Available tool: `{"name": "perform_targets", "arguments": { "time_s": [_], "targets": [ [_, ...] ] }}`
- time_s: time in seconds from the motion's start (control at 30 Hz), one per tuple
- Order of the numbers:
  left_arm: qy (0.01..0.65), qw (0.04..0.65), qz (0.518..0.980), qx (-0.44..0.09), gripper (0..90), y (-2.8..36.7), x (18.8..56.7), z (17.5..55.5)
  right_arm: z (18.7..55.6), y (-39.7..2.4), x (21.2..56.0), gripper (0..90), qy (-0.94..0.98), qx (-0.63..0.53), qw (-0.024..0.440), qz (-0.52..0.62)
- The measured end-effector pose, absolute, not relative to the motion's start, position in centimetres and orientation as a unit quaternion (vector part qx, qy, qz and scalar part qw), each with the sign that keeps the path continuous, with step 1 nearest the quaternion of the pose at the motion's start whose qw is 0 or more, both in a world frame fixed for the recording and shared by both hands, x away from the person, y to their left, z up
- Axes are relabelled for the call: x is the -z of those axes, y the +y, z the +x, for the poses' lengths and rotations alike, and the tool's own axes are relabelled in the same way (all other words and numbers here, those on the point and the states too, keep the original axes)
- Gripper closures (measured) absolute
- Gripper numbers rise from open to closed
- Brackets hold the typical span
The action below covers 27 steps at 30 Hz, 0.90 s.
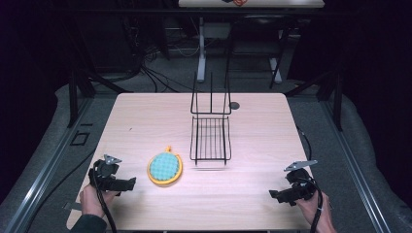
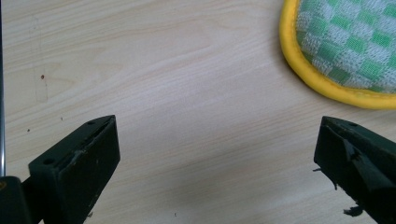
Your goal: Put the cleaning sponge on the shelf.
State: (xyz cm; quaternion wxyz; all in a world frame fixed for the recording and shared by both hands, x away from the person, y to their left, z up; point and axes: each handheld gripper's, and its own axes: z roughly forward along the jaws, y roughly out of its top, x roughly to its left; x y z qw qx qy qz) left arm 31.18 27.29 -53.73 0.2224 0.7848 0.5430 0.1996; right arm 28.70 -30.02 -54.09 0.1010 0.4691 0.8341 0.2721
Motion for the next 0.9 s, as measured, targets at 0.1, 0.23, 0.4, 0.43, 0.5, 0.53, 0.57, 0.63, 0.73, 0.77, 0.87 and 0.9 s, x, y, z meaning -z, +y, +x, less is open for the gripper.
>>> {"name": "perform_targets", "arguments": {
  "time_s": [0.1,0.23,0.4,0.43,0.5,0.53,0.57,0.63,0.73,0.77,0.87,0.9],
  "targets": [
    [0.543,0.227,0.784,-0.196,0.4,27.0,53.4,31.4,28.7,-30.0,54.1,6.5,0.834,-0.273,0.1,0.469],
    [0.539,0.24,0.783,-0.194,0.3,26.4,52.8,32.0,28.6,-30.0,54.0,6.7,0.835,-0.273,0.097,0.468],
    [0.531,0.254,0.786,-0.189,0.3,25.1,52.1,32.9,28.6,-29.6,54.1,7.5,0.838,-0.271,0.096,0.465],
    [0.528,0.258,0.787,-0.189,0.3,24.7,52.0,33.1,28.5,-29.5,54.1,7.6,0.837,-0.271,0.092,0.465],
    [0.522,0.261,0.789,-0.189,0.3,24.1,51.8,33.4,28.5,-29.4,54.1,7.7,0.842,-0.267,0.094,0.46],
    [0.522,0.264,0.789,-0.189,0.3,23.8,51.7,33.6,28.5,-29.4,54.0,7.8,0.841,-0.27,0.092,0.46],
    [0.522,0.265,0.788,-0.189,0.3,23.5,51.7,33.9,28.5,-29.4,54.0,7.8,0.842,-0.269,0.094,0.458],
    [0.523,0.266,0.788,-0.187,0.3,22.9,51.7,34.5,28.5,-29.3,54.0,7.9,0.841,-0.273,0.096,0.458],
    [0.519,0.265,0.792,-0.182,2.6,22.2,52.0,35.5,28.5,-29.3,54.0,8.0,0.842,-0.271,0.092,0.457],
    [0.518,0.266,0.794,-0.176,3.9,22.0,52.1,35.8,28.5,-29.3,54.0,8.0,0.843,-0.27,0.091,0.457],
    [0.515,0.264,0.798,-0.17,10.2,21.4,52.4,36.6,28.7,-29.4,54.3,8.0,0.841,-0.272,0.089,0.459],
    [0.518,0.266,0.795,-0.168,14.0,21.2,52.5,36.8,28.7,-29.4,54.3,8.0,0.842,-0.27,0.088,0.459]
  ]
}}
